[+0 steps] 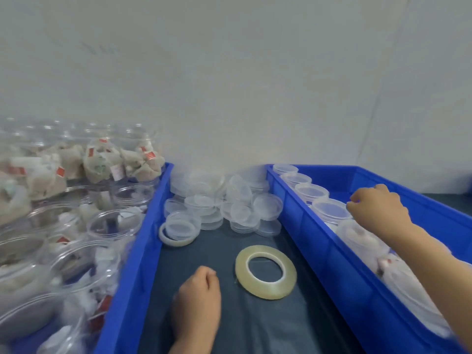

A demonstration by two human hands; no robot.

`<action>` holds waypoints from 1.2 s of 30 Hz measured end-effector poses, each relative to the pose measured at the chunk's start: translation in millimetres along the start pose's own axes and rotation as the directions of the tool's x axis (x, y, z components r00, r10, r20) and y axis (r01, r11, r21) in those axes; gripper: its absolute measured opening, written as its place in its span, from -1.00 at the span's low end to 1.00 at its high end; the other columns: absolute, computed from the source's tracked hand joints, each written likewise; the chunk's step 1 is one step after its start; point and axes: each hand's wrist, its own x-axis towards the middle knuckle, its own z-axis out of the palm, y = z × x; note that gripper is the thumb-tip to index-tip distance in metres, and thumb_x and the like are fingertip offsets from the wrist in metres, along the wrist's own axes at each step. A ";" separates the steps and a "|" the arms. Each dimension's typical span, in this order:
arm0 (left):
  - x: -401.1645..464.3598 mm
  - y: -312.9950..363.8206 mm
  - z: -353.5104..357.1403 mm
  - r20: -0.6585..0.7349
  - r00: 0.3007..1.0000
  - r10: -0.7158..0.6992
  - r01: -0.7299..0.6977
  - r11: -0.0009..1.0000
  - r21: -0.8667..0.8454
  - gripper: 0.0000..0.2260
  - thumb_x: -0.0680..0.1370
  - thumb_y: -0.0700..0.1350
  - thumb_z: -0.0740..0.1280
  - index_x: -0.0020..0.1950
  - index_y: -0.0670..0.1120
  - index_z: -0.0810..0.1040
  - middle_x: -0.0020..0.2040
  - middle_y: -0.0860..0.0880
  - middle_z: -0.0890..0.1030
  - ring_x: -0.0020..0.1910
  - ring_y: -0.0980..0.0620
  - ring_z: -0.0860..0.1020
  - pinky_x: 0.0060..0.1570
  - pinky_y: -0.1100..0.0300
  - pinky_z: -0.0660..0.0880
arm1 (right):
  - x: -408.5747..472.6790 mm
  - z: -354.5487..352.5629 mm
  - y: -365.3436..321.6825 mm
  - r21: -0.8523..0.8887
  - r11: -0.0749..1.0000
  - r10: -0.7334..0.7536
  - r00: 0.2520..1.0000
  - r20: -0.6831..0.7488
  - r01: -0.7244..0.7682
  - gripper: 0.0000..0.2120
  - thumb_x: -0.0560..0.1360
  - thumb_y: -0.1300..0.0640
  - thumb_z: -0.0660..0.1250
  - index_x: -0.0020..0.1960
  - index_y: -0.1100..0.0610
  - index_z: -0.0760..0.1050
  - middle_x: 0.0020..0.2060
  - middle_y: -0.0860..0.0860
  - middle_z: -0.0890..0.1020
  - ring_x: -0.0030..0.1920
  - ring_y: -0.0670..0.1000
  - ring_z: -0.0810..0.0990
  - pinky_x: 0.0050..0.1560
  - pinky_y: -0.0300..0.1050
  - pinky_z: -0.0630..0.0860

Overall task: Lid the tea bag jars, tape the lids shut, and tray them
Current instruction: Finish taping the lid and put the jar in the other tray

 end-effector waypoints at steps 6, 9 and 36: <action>-13.9 44.9 -52.7 0.036 0.997 0.071 -0.068 0.995 -0.078 -0.79 0.57 0.12 0.14 0.17 0.13 0.38 0.07 0.15 0.54 0.04 0.03 0.51 -0.03 0.12 0.41 | -67.5 -3.9 -110.0 0.261 0.868 -0.464 0.878 0.121 0.423 -0.79 0.50 0.09 0.25 0.08 0.03 0.58 -0.08 -0.01 0.56 -0.17 -0.04 0.48 -0.34 -0.25 0.29; -26.9 60.1 -90.0 -0.009 0.996 0.087 -0.087 0.980 -0.181 -0.71 0.54 0.19 0.12 0.22 0.16 0.27 0.13 0.16 0.51 0.09 0.04 0.48 -0.01 0.09 0.39 | -109.2 0.7 -158.5 0.474 0.724 -0.628 0.764 0.151 0.501 -0.81 0.50 0.15 0.25 -0.03 -0.03 0.61 -0.23 -0.14 0.59 -0.24 -0.18 0.50 -0.36 -0.46 0.34; 36.3 -50.0 -274.3 -0.696 0.715 0.067 0.117 0.970 0.213 -0.73 0.51 -0.16 0.37 0.17 -0.10 0.40 0.21 -0.31 0.38 0.02 -0.33 0.47 -0.13 0.01 0.29 | -233.8 -4.9 -297.5 0.931 0.310 -0.834 0.526 0.168 0.194 -0.76 0.48 0.23 0.22 -0.19 -0.06 0.57 -0.25 0.03 0.65 -0.32 -0.07 0.52 -0.39 -0.29 0.45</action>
